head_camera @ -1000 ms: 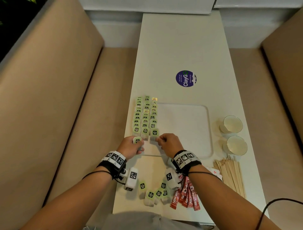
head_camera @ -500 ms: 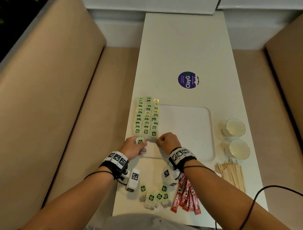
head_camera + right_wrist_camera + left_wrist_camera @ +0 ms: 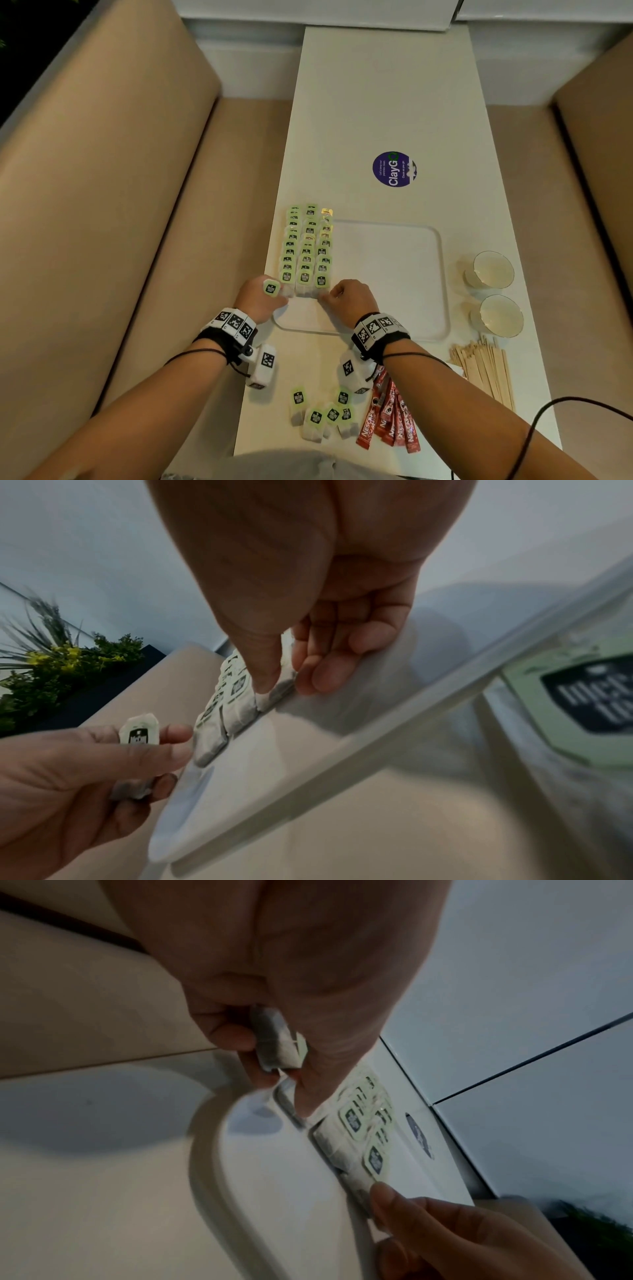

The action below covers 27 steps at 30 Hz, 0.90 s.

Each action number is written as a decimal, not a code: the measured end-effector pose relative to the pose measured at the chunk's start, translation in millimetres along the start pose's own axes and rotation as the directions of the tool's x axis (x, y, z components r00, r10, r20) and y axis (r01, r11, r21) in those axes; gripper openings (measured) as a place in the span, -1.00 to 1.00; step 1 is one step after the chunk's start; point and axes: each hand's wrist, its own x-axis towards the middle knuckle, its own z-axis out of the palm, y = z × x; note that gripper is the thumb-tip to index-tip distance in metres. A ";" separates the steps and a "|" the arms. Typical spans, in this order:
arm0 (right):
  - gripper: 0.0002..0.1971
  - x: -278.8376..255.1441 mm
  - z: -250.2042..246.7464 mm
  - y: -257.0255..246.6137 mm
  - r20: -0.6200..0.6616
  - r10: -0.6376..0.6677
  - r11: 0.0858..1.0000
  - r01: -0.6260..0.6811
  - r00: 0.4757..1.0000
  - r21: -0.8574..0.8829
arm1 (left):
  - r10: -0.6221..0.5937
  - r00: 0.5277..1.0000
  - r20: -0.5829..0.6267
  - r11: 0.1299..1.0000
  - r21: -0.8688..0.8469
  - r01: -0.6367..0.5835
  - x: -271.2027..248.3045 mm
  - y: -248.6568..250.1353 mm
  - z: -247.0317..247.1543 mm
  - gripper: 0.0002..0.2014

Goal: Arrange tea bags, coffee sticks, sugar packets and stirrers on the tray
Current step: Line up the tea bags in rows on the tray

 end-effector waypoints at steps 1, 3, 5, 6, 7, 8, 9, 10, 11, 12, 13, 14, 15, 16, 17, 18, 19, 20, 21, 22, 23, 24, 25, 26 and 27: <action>-0.49 -0.4 -1.1 -0.1 0.002 0.000 1.000 0.000 1.000 -0.001 | -0.002 1.000 -0.013 1.000 0.019 0.003 3.0 -2.1 -0.1 -0.78; -0.47 0.4 -3.4 0.1 0.002 -0.006 1.000 0.006 1.000 0.000 | 0.000 1.000 -0.031 0.999 0.048 0.002 7.0 -4.4 0.8 -0.77; -0.43 2.2 -4.2 -0.8 -0.001 -0.009 1.000 0.009 1.000 -0.010 | -0.002 0.999 -0.037 0.998 0.064 0.004 9.3 -4.9 2.5 -0.78; -0.41 2.7 -4.3 -1.3 -0.002 -0.007 1.000 0.007 1.000 -0.018 | -0.002 0.999 -0.039 0.998 0.069 0.005 10.4 -5.0 3.3 -0.78; -0.40 3.2 -4.3 -1.5 -0.002 -0.006 1.000 0.005 1.000 -0.025 | -0.003 0.999 -0.039 0.997 0.073 0.006 11.8 -5.2 3.9 -0.79; -0.39 3.2 -4.4 -1.8 -0.001 -0.003 1.000 0.003 1.000 -0.029 | -0.003 0.999 -0.037 0.997 0.076 0.006 13.2 -5.5 4.5 -0.78; -0.38 3.2 -4.5 -1.9 -0.001 -0.001 1.000 0.001 1.000 -0.029 | -0.003 0.999 -0.035 0.997 0.077 0.005 14.8 -6.0 4.8 -0.78; -0.38 3.2 -4.6 -2.0 -0.002 0.003 1.000 -0.003 1.000 -0.025 | 0.000 1.000 -0.031 0.997 0.079 0.003 16.3 -6.4 4.9 -0.78; -0.37 3.3 -4.8 -1.9 -0.003 0.008 1.000 -0.008 1.000 -0.020 | 0.001 1.000 -0.028 0.997 0.081 0.001 17.2 -6.5 4.8 -0.78; -0.37 3.6 -4.9 -1.9 -0.003 0.013 1.000 -0.013 1.000 -0.014 | 0.002 1.000 -0.027 0.997 0.081 0.000 18.0 -6.7 4.9 -0.78; -0.36 3.9 -4.8 -2.0 -0.004 0.016 1.000 -0.016 1.000 -0.011 | 0.003 1.000 -0.028 0.997 0.077 -0.001 18.6 -6.9 4.9 -0.78; -0.36 4.3 -4.4 -2.3 -0.006 0.017 1.000 -0.017 1.000 -0.011 | 0.005 1.000 -0.028 0.997 0.072 -0.003 18.8 -7.0 4.9 -0.78; -0.36 4.7 -3.9 -2.3 -0.005 0.015 1.000 -0.015 1.000 -0.015 | 0.006 1.000 -0.028 0.998 0.069 -0.004 18.9 -6.9 4.9 -0.78; -0.37 4.9 -3.6 -2.2 -0.002 0.013 1.000 -0.014 1.000 -0.022 | 0.005 1.000 -0.028 0.998 0.066 -0.003 18.9 -6.9 4.6 -0.78; -0.39 5.0 -3.2 -1.8 0.001 0.013 0.999 -0.013 1.000 -0.030 | 0.003 1.000 -0.028 0.998 0.060 -0.002 19.0 -7.5 4.4 -0.77; -0.41 4.9 -3.3 -1.4 0.002 0.013 0.999 -0.013 1.000 -0.036 | 0.002 1.000 -0.026 0.999 0.051 0.000 19.1 -8.0 4.2 -0.78; -0.44 5.1 -3.8 -0.7 0.000 0.013 0.999 -0.013 1.000 -0.034 | -0.001 1.000 -0.026 0.999 0.041 0.002 19.1 -8.8 4.2 -0.79; -0.45 5.3 -4.3 0.0 -0.004 0.015 1.000 -0.015 1.000 -0.023 | -0.006 1.000 -0.027 1.000 0.030 0.007 19.0 -9.2 4.1 -0.80; -0.46 5.8 -4.8 0.4 -0.010 0.017 1.000 -0.017 1.000 -0.006 | -0.011 0.999 -0.031 1.000 0.017 0.012 19.0 -9.4 3.9 -0.81; -0.47 6.0 -5.6 0.5 -0.019 0.018 1.000 -0.018 1.000 0.011 | -0.013 0.999 -0.039 1.000 0.004 0.013 19.4 -9.4 3.8 -0.81; -0.47 6.9 -5.6 0.5 -0.032 0.020 1.000 -0.019 0.999 0.024 | -0.012 0.999 -0.050 1.000 -0.004 0.012 20.1 -9.4 3.7 -0.79; -0.47 7.9 -5.6 0.0 -0.046 0.019 0.999 -0.017 0.999 0.032 | -0.010 0.998 -0.059 1.000 -0.006 0.010 20.5 -8.8 3.4 -0.77; -0.46 9.2 -5.3 -0.3 -0.057 0.014 0.999 -0.011 0.998 0.040 | -0.007 0.998 -0.066 1.000 -0.003 0.007 21.0 -7.8 3.3 -0.75; -0.45 10.9 -4.7 -1.1 -0.063 0.005 0.999 -0.002 0.998 0.048 | -0.006 0.997 -0.072 1.000 0.002 0.006 21.2 -6.8 3.2 -0.74; -0.44 12.3 -4.0 -1.9 -0.063 -0.007 0.999 0.010 0.998 0.052 | -0.005 0.997 -0.076 1.000 0.005 0.006 21.7 -5.9 3.3 -0.73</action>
